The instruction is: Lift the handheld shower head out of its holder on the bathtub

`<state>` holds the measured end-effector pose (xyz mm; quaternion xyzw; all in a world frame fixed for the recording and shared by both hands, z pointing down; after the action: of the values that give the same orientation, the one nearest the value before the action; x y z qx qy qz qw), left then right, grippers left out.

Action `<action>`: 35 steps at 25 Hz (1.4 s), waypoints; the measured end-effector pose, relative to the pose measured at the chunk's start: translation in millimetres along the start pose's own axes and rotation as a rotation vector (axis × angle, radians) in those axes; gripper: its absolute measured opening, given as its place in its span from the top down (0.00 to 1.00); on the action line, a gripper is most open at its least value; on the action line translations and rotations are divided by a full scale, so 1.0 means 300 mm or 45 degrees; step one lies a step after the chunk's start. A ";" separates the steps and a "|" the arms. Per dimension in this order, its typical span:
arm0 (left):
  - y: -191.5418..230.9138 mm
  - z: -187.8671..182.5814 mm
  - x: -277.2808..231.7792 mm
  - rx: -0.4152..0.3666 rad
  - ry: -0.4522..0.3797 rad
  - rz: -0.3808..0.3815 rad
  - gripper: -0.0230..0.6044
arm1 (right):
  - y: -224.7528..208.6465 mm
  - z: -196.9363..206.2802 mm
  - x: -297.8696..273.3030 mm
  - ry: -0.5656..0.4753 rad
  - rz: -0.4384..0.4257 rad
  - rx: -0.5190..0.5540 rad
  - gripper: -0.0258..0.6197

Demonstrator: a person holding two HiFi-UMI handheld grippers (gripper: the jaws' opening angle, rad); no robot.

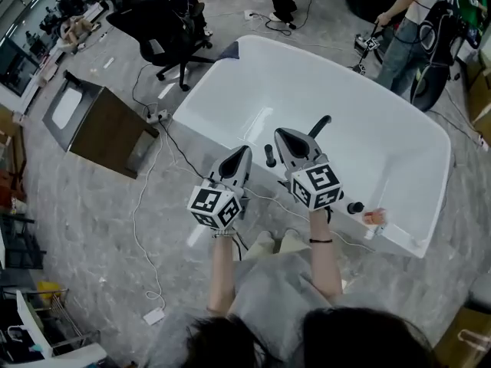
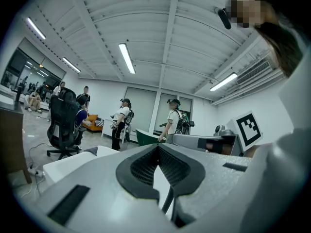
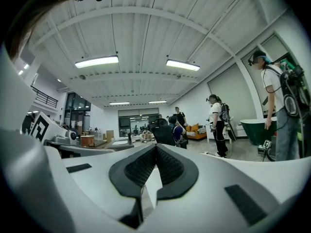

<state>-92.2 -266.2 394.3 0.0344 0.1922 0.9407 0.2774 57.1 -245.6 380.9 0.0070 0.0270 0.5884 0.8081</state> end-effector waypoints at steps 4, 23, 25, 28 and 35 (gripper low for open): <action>0.053 0.024 0.010 0.013 0.074 0.076 0.96 | 0.045 0.060 -0.028 0.036 0.115 -0.031 0.96; 0.174 0.262 -0.066 0.141 0.190 0.128 0.96 | 0.107 0.323 -0.077 0.130 0.212 -0.035 0.96; 0.207 0.285 -0.075 0.142 0.199 0.114 0.96 | 0.100 0.363 -0.096 0.137 0.235 -0.052 0.96; 0.250 0.321 -0.075 0.160 0.197 0.082 0.96 | 0.100 0.420 -0.118 0.161 0.246 -0.067 0.92; 0.322 0.438 -0.084 0.195 0.185 0.024 0.96 | 0.101 0.566 -0.138 0.189 0.292 -0.109 0.81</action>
<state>-97.6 -309.4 553.5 -0.0109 0.2826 0.9259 0.2505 24.3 -272.3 553.2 -0.0681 0.0607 0.6764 0.7309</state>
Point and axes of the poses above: the fingertips, and each gripper's own axes: x backward along the fingers, y to its left, z out of its underside, the point moved 6 cm from there along x, backward along the fingers, and after that the axes turned 10 degrees about x, right-handed, at the moved point
